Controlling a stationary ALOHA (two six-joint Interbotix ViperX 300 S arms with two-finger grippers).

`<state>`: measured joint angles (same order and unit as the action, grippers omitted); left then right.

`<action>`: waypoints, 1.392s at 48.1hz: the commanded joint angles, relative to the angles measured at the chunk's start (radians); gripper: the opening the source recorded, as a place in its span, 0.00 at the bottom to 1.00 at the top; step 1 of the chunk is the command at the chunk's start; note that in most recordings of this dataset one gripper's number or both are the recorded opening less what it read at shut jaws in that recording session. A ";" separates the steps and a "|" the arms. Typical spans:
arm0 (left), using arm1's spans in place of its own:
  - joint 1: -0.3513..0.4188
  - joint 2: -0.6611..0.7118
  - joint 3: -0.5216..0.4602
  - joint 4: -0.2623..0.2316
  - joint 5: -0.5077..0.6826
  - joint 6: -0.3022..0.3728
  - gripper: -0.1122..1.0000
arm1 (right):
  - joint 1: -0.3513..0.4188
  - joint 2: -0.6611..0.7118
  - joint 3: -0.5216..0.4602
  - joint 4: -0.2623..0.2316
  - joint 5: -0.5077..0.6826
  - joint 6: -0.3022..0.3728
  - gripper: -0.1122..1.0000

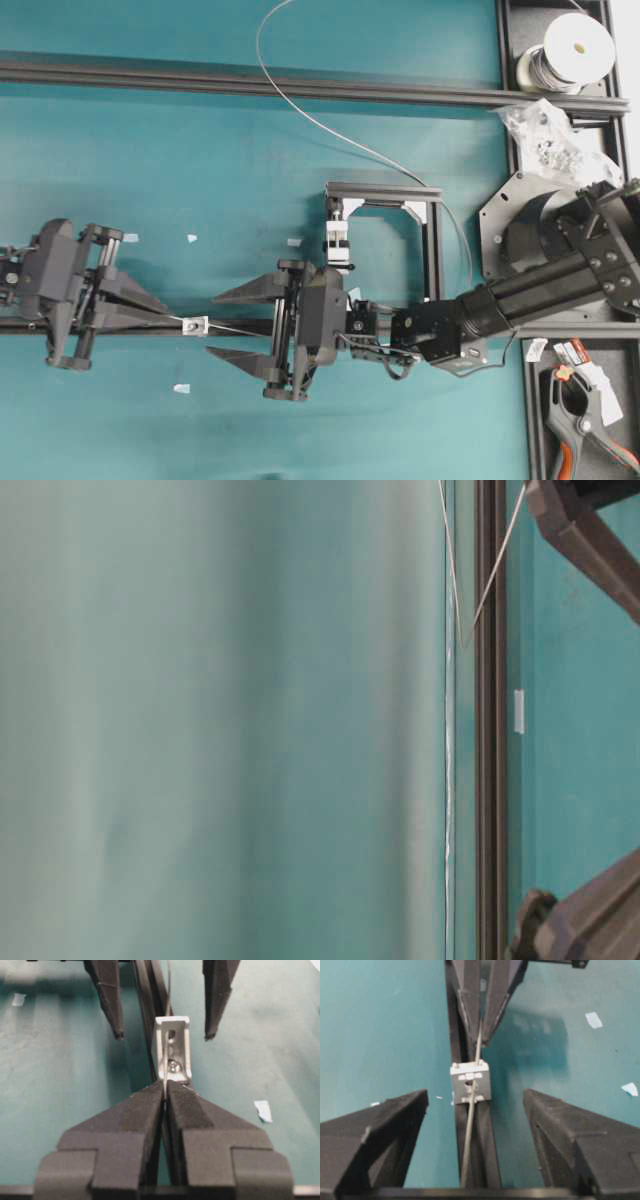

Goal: Insert the wire through the hole in the metal fitting.

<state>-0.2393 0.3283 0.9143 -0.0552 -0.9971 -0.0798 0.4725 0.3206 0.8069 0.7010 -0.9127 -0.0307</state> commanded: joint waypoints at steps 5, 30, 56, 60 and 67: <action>-0.005 -0.072 0.040 0.000 0.009 -0.012 0.01 | 0.000 -0.041 -0.003 -0.003 0.006 -0.002 0.86; -0.035 -0.238 0.206 0.002 0.091 -0.025 0.01 | 0.000 -0.041 -0.003 -0.003 0.008 -0.002 0.86; -0.089 -0.319 0.282 0.003 0.161 -0.015 0.01 | 0.000 -0.041 -0.003 -0.003 0.015 -0.003 0.86; -0.089 -0.319 0.276 0.003 0.187 -0.014 0.01 | 0.000 -0.041 -0.003 -0.003 0.020 -0.003 0.86; -0.086 -0.322 0.273 0.003 0.207 -0.015 0.01 | 0.000 -0.041 -0.005 -0.003 0.021 -0.002 0.86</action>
<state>-0.3237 0.0169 1.1980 -0.0537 -0.7900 -0.0966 0.4725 0.3145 0.8099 0.7010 -0.8882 -0.0307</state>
